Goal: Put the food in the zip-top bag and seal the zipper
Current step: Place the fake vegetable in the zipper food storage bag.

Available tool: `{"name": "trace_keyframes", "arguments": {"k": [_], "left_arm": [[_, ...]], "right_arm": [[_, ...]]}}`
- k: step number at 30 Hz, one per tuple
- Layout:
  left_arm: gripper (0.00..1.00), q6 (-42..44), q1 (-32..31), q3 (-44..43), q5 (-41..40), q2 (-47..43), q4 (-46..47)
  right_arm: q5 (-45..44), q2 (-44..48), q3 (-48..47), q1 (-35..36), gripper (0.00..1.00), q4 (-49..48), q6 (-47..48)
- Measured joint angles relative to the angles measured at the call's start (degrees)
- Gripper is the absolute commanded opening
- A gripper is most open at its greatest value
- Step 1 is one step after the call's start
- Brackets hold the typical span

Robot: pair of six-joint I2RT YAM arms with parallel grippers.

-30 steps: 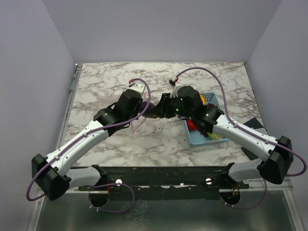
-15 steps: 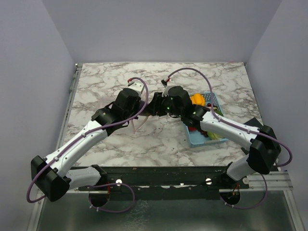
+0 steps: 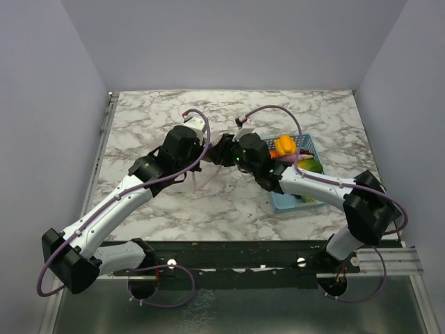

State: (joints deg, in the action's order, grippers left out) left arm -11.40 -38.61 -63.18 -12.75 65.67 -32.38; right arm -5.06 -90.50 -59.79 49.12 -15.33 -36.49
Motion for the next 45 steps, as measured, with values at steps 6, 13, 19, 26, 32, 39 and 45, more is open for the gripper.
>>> {"name": "trace_keyframes", "arguments": {"k": [6, 13, 19, 26, 32, 39, 45], "left_arm": [[0.0, -2.21, 0.0, -2.21, 1.27, 0.0, 0.15], [0.0, -4.28, 0.0, -3.8, 1.6, 0.09, 0.17], [0.0, -4.94, 0.24, -4.33, 0.9, 0.44, 0.26], [0.0, -5.16, 0.24, -4.5, 0.74, 0.81, 0.63], [0.0, -5.05, 0.24, -4.5, 0.74, 0.83, 1.01], [0.0, -4.17, 0.24, -4.5, 0.72, 0.83, 1.01], [0.0, -3.06, 0.24, -4.5, 0.68, 0.83, 1.01]], "right_arm": [[-7.37, -2.43, -0.02, 4.31, 0.21, -3.58, 0.11], [-10.62, -3.34, -0.02, 7.58, 0.8, -4.11, 0.33], [-10.23, -3.08, -0.04, 7.65, 0.94, -2.54, 0.57], [-9.73, 4.48, 3.06, 7.72, 0.92, -0.74, 0.66], [-10.45, 14.08, 3.39, 7.78, 0.88, 4.17, 1.66], [-15.69, 22.77, 3.37, 7.8, 0.87, 16.74, 2.56], [-23.47, 25.14, 2.47, 7.78, 0.88, 32.48, 2.78]]}}
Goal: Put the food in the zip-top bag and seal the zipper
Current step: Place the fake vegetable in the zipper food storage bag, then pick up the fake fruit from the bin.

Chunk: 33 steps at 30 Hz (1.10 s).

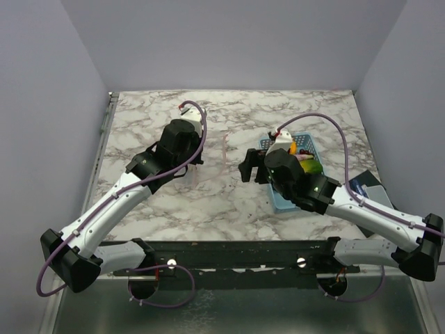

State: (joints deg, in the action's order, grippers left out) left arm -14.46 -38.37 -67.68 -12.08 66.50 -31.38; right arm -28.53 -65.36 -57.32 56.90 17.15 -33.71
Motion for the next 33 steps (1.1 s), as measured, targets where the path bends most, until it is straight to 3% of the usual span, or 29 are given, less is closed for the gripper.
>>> {"name": "trace_keyframes", "arguments": {"k": [18, 33], "left_arm": [[0.0, 3.19, 0.0, 7.63, -0.57, -1.73, 3.45], [0.0, 3.63, 0.02, 8.79, -1.29, -3.19, 5.2]], "right_arm": [[-18.16, 2.36, -5.46, -1.62, 0.89, 31.04, -7.56], [-15.63, 0.33, -5.53, -20.48, 0.96, 33.99, -11.65]]}}
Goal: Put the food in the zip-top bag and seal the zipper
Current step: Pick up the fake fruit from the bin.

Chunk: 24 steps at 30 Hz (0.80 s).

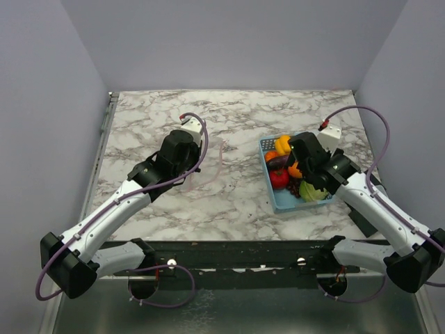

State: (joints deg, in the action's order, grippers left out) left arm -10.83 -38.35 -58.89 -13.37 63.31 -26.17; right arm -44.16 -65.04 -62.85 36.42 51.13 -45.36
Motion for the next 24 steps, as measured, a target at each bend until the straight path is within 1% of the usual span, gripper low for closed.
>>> {"name": "trace_keyframes", "arguments": {"k": [7, 15, 19, 24], "left_arm": [[0.0, 0.39, -0.02, 0.5, -0.09, -0.13, 0.17], [0.0, 0.57, -0.02, 0.55, -0.15, -0.5, 0.2], [0.0, 0.61, -0.02, 0.55, -0.17, -0.55, 0.22], [0.0, 0.63, -0.02, 0.55, -0.17, -0.55, 0.24]], "right_arm": [[5.88, -0.44, 2.71, -8.94, 0.95, -4.07, -1.18], [14.32, -2.08, 7.54, -17.81, 0.88, -10.1, -3.15], [17.14, -3.39, 9.16, -20.81, 0.85, -12.24, -4.46], [20.33, -5.55, 9.79, -22.58, 0.82, -14.71, -5.95]]}}
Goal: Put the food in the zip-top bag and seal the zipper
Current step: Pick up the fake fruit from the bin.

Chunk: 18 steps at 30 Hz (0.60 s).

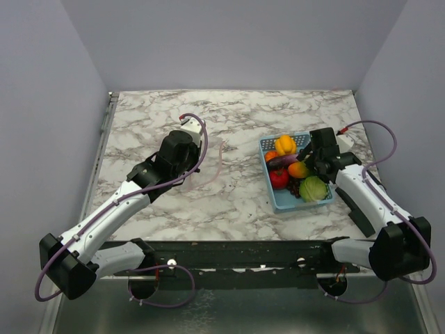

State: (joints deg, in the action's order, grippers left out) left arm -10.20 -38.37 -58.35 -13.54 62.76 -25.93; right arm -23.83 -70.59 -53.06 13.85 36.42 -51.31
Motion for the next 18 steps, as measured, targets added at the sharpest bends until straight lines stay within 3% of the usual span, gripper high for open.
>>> {"name": "trace_keyframes", "arguments": {"k": [11, 15, 18], "left_arm": [[0.0, 0.07, 0.0, 0.0, -0.02, 0.0, 0.02], [0.0, 0.13, 0.0, 0.0, -0.02, 0.02, 0.02], [0.0, 0.15, 0.0, 0.0, -0.02, 0.0, 0.02]], "right_arm": [[2.91, -3.1, 3.08, -1.57, 0.72, -5.01, -1.81], [3.1, -3.67, 4.0, -1.86, 0.6, -7.17, -2.25], [3.23, -3.93, 4.57, -1.97, 0.38, -8.57, -2.67]]}}
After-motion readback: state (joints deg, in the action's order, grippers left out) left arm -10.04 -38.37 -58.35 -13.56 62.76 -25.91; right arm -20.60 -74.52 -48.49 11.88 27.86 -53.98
